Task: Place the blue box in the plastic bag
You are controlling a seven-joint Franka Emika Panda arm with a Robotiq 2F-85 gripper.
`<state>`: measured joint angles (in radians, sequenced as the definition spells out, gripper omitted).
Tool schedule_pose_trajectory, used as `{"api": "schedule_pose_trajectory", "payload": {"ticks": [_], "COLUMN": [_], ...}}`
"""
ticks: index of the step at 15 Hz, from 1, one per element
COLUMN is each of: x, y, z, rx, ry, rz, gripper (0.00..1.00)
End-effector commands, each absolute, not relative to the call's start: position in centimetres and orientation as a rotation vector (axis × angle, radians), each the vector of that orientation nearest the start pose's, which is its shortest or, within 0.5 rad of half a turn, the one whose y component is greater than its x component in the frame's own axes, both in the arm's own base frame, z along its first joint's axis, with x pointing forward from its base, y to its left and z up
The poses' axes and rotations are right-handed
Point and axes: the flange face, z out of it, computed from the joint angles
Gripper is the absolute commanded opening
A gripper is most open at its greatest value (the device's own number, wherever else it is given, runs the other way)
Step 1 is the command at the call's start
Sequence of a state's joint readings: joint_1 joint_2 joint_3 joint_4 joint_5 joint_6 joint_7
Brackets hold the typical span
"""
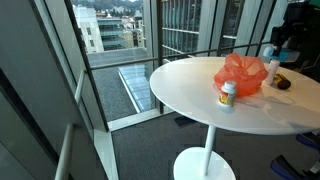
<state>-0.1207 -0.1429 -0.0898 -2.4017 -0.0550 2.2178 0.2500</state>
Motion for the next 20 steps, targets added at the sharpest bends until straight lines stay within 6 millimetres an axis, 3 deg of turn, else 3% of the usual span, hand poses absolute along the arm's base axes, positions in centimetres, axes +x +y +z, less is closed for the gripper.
{"api": "schedule_pose_trajectory", "payload": {"ticks": [1,8,12,20], "x": [48.1,52.3,54.4,56.8], "y": [-9.3,-8.2,-7.7,-6.8], "z": [37.0,36.4,34.5,30.2], "rx": [-3.104,-3.097,-3.088,-3.07], "ry": [0.669,0.67,0.705,0.712], "rz": [-0.002,-0.085,-0.053,0.041], "gripper": [0.4,0.4,0.4,0.4]}}
